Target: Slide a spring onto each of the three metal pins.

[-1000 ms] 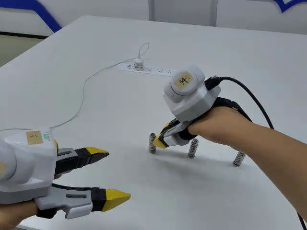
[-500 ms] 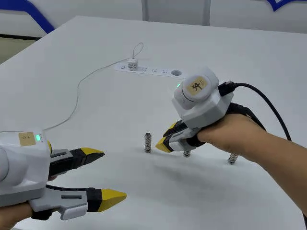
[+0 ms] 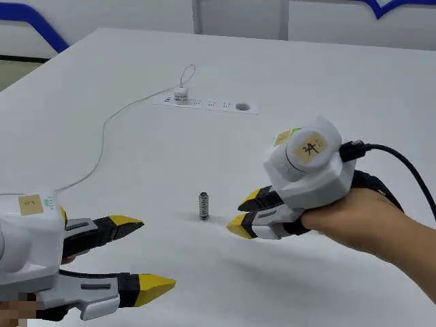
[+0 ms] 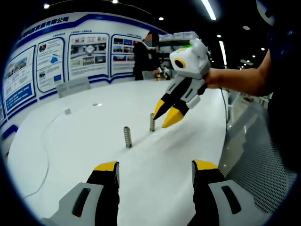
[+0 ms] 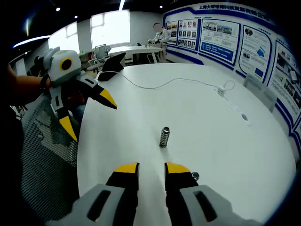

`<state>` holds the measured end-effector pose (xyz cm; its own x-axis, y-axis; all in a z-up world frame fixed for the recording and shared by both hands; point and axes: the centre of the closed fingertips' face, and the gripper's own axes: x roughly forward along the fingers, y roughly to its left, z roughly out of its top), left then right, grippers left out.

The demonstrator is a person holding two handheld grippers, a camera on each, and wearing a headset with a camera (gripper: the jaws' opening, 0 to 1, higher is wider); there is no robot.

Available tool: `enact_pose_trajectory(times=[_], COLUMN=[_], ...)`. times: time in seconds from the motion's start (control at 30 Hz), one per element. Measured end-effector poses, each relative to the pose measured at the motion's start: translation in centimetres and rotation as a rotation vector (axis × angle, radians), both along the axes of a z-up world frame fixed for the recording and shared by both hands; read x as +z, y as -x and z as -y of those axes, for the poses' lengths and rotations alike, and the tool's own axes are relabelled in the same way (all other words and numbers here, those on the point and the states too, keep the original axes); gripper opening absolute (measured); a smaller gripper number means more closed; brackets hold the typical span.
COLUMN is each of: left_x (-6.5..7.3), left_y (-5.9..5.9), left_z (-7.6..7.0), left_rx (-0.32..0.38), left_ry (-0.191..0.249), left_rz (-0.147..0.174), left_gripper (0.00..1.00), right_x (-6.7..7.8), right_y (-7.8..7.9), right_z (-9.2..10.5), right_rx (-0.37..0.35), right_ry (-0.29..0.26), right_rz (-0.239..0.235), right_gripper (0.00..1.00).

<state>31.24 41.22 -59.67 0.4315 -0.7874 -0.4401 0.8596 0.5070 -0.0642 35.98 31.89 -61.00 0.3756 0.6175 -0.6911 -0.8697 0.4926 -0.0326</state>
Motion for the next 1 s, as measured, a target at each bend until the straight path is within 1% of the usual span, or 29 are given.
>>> enact_pose_trajectory(times=[0.1, 0.17, 0.27, 0.37, 0.57, 0.87, 1.0], left_x=[0.0, 0.0, -0.1, -0.1, -0.1, -0.1, -0.2], left_y=[0.0, 0.1, 0.1, 0.1, 0.1, 0.1, 0.1], left_z=[0.0, 0.1, 0.1, 0.1, 0.0, 0.1, 0.1], left_rx=[-0.001, -0.005, -0.007, -0.007, -0.007, -0.005, -0.005], left_ry=[0.001, -0.001, -0.001, 0.000, -0.001, -0.004, -0.005], left_rz=[0.000, 0.000, -0.001, 0.000, -0.001, 0.001, -0.001], left_gripper=[0.64, 0.64, 0.64, 0.64, 0.64, 0.64, 0.64], right_x=[-0.1, -0.2, -0.4, -0.2, -0.1, -0.2, -0.5], right_y=[0.4, 0.7, 1.0, 1.6, 2.2, 2.9, 3.0], right_z=[0.5, 1.0, 1.5, 2.1, 3.5, 6.3, 7.8], right_rx=[-0.004, -0.008, -0.014, -0.020, -0.042, -0.108, -0.137], right_ry=[-0.011, -0.022, -0.034, -0.056, -0.089, -0.126, -0.127], right_rz=[-0.001, 0.006, 0.002, 0.008, 0.029, 0.043, 0.045], right_gripper=[0.22, 0.23, 0.23, 0.24, 0.25, 0.28, 0.29])
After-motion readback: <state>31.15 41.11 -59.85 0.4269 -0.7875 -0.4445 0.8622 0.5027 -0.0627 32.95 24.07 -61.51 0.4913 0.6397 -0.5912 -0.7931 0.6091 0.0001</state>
